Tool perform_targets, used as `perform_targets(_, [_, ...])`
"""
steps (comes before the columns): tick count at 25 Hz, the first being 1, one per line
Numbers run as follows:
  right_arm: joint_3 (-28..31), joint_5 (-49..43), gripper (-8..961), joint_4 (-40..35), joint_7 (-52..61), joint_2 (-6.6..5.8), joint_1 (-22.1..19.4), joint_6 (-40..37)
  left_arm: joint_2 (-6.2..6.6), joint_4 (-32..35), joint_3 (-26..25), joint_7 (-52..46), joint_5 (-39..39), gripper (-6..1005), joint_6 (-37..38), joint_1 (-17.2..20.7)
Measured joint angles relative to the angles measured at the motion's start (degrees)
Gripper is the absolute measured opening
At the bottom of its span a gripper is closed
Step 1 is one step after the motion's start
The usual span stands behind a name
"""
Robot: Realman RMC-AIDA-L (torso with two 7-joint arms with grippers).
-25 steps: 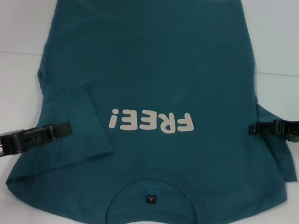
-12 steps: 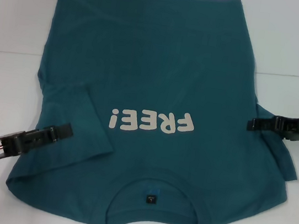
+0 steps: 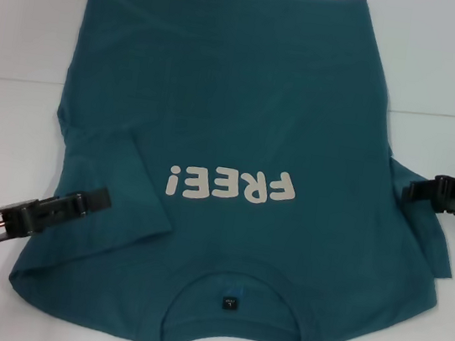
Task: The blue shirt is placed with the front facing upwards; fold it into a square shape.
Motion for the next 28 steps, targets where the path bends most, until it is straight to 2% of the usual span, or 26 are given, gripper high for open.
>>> perform_targets(1, [0.02,-0.29,718,0.03,0.18,0.0,0.06,0.08,0.0,0.0,0.0,0.0,0.0,923,0.0,0.0])
perform_targets(4, [0.23,-0.51,509,0.06,0.31,-0.08,0.06,0.17,0.0,0.0,0.0,0.0,0.0,922,0.02,0.01])
perform_targets(14, [0.08,-0.61,267,2.37,0.32,-0.23,0.42,2.49,0.0,0.0,-0.09,0.0,-0.01,921,-0.09,0.05])
perform_targets(20, [0.25,-0.65,34,2.17,0.32,-0.49,0.41,1.84,0.0,0.0,-0.09,0.0,-0.09,920,-0.01,0.05])
perform_targets(28, [0.47,-0.47,3,0.02,0.73,-1.79,-0.63,-0.41,0.0,0.01,-0.09,-0.17,-0.22,919,0.03,-0.04])
